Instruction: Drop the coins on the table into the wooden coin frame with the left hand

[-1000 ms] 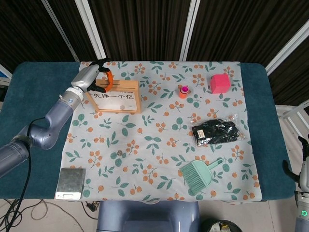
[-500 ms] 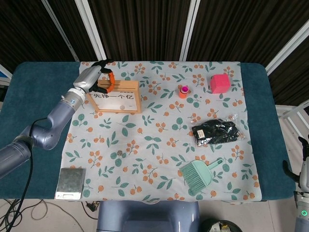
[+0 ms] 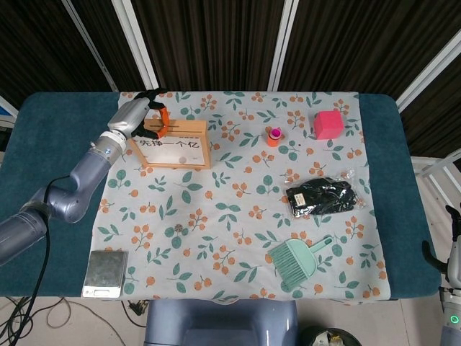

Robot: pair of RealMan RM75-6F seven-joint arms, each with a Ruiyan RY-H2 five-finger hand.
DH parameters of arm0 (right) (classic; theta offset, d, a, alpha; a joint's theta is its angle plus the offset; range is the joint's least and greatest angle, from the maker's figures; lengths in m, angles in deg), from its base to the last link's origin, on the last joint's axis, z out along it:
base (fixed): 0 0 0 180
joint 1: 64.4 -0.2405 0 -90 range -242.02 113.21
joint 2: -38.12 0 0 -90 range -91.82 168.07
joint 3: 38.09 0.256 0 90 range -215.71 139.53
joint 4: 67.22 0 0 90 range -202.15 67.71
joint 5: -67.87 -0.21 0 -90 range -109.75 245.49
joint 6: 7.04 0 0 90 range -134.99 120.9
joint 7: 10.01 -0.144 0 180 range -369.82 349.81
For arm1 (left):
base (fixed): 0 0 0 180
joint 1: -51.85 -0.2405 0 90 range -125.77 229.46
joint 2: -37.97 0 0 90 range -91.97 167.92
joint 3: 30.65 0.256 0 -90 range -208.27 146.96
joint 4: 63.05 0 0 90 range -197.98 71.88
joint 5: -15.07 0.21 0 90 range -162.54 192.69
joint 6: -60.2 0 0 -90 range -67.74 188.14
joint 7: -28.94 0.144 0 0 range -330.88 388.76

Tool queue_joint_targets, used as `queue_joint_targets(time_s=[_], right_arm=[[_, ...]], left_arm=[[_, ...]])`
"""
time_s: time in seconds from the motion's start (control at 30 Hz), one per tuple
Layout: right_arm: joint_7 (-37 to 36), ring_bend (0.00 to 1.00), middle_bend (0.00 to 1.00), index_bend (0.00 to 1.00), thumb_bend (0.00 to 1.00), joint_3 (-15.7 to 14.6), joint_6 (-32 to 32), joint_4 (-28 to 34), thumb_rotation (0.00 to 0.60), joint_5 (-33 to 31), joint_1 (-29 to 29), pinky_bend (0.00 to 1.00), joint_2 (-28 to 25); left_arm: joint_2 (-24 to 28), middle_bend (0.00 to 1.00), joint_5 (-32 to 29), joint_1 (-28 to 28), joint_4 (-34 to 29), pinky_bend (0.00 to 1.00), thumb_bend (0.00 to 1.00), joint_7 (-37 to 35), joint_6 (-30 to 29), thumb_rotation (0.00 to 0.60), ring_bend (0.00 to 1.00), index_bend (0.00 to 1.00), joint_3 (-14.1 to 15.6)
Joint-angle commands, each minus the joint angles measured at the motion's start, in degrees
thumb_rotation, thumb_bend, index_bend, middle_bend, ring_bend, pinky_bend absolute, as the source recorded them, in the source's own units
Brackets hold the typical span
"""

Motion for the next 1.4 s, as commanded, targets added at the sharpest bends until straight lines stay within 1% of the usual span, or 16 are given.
queue_joint_targets(time_s=[0.03,0.2,0.3,0.57,0.7,0.77,0.9,0.93,1.0,1.07,1.13,1.17,1.27,1.3,1.33,1.4], right_arm=[[0.0,0.03,0.07,0.17,0.39,0.0,0.1,0.0,0.600,0.1,0.0,0.00,0.0],[-0.2,0.03,0.07,0.17,0.39,-0.1,0.1,-0.2,0.600,0.3,-0.1,0.00,-0.1],[-0.2,0.03,0.07,0.17,0.39,-0.1,0.1,-0.2,0.600,0.3,-0.1,0.00,0.0],[0.0,0.03,0.07,0.17,0.39,-0.1,0.2,-0.4,0.600,0.4,-0.2,0.00,0.1],[0.1,0.03,0.07,0.17,0.39,0.0,0.3,-0.3,0.600,0.1,-0.2,0.00,0.1],[0.1,0.03,0.07,0.17,0.39,0.0,0.3,-0.4,0.600,0.1,-0.3,0.00,0.1],[0.2,0.03,0.07,0.17,0.39,0.2,0.2,-0.3,0.600,-0.2,-0.3,0.00,0.2],[0.2,0.03,0.07,0.17,0.39,0.2,0.3,-0.3,0.600,-0.2,-0.3,0.00,0.1],[0.1,0.03,0.07,0.17,0.39,0.1,0.2,-0.3,0.600,-0.1,-0.2,0.00,0.1],[0.1,0.03,0.07,0.17,0.39,0.2,0.3,-0.4,0.600,-0.2,-0.3,0.00,0.2],[0.1,0.03,0.07,0.17,0.39,0.2,0.3,-0.4,0.600,-0.2,-0.3,0.00,0.2],[0.1,0.03,0.07,0.17,0.39,0.2,0.3,-0.4,0.600,-0.2,-0.3,0.00,0.2],[0.1,0.03,0.07,0.17,0.39,0.3,0.2,-0.5,0.600,-0.2,-0.3,0.00,0.2],[0.1,0.03,0.07,0.17,0.39,0.3,0.2,-0.5,0.600,-0.2,-0.3,0.00,0.2],[0.0,0.03,0.07,0.17,0.39,0.3,0.2,-0.5,0.600,-0.3,-0.3,0.00,0.2],[-0.1,0.03,0.07,0.17,0.39,0.4,0.1,-0.5,0.600,-0.2,-0.3,0.00,0.2]], left_arm=[[0.1,0.06,-0.1,0.2,0.1,0.00,0.62,0.1,0.8,0.600,0.00,0.68,0.3],[1.0,0.05,0.3,0.3,-0.3,0.00,0.62,0.0,2.2,0.600,0.00,0.58,0.6],[1.8,0.05,0.4,0.4,-1.0,0.00,0.61,-0.3,3.2,0.600,0.00,0.48,0.7],[2.7,0.04,0.8,0.6,-1.4,0.00,0.61,-0.9,4.9,0.600,0.00,0.33,0.9],[2.9,0.04,1.1,0.5,-2.2,0.00,0.61,-1.1,4.3,0.600,0.00,0.31,0.6],[3.8,0.04,1.8,0.1,-3.7,0.00,0.61,-1.3,2.5,0.600,0.00,0.31,0.0],[7.3,0.04,4.2,-2.1,-9.5,0.00,0.61,-0.6,-4.9,0.600,0.00,0.32,-1.7],[8.2,0.04,4.8,-3.0,-11.2,0.00,0.60,-0.1,-7.4,0.600,0.00,0.32,-2.1],[10.8,0.04,6.7,-5.9,-15.6,0.00,0.60,1.8,-15.1,0.600,0.00,0.32,-3.0],[12.9,0.04,8.7,-9.2,-20.1,0.00,0.58,4.3,-22.2,0.600,0.00,0.32,-2.8],[14.6,0.04,11.2,-12.3,-24.1,0.00,0.57,6.1,-27.9,0.600,0.00,0.32,-1.9],[15.0,0.04,12.0,-13.2,-25.1,0.00,0.56,6.5,-29.4,0.600,0.00,0.31,-1.5],[16.4,0.04,16.4,-17.5,-29.5,0.00,0.52,7.0,-35.5,0.600,0.00,0.33,1.0],[16.7,0.04,18.6,-19.4,-30.9,0.00,0.50,6.8,-38.0,0.600,0.00,0.34,2.6],[16.5,0.04,21.6,-21.7,-31.9,0.00,0.48,6.5,-40.8,0.600,0.00,0.34,5.0],[15.5,0.04,25.8,-24.4,-32.0,0.00,0.43,5.4,-42.9,0.600,0.00,0.35,9.3]])
